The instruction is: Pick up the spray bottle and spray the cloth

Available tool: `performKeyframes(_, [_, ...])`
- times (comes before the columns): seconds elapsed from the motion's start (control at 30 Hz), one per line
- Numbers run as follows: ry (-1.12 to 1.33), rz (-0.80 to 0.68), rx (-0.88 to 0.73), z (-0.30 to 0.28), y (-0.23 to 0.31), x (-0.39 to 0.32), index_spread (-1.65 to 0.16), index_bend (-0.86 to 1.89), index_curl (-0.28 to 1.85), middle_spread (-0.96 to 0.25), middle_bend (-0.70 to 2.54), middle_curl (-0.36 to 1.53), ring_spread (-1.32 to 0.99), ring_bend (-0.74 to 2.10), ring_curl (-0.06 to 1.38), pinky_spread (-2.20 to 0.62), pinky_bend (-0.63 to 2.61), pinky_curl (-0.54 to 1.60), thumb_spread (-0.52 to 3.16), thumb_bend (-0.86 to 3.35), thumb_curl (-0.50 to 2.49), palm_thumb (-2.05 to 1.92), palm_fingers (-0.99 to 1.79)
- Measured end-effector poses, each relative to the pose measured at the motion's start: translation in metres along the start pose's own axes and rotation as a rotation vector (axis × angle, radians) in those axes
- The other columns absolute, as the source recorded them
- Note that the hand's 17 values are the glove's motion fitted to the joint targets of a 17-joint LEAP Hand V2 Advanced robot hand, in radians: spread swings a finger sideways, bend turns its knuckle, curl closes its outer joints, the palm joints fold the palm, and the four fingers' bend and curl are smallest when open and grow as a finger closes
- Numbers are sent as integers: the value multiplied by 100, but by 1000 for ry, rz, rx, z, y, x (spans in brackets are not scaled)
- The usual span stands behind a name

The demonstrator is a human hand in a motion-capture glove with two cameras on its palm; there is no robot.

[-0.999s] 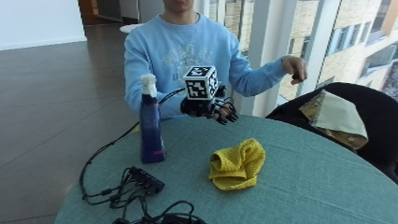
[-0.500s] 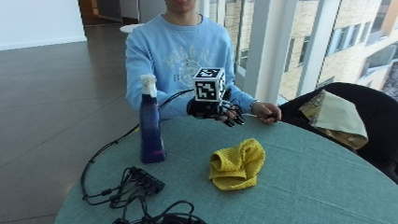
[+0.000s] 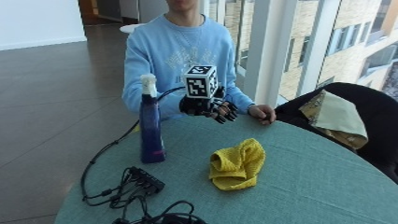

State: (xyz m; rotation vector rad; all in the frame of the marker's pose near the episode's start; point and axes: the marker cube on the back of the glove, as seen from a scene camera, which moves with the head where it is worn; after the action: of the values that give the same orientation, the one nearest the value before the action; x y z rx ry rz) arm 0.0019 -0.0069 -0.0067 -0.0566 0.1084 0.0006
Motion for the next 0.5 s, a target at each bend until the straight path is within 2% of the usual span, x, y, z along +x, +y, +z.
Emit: performKeyframes(0.5, [48,168,218,-42,141,-3,-39,17,32,-8,21,35,-2,22,27,22,17,28,118,11,33,64,68])
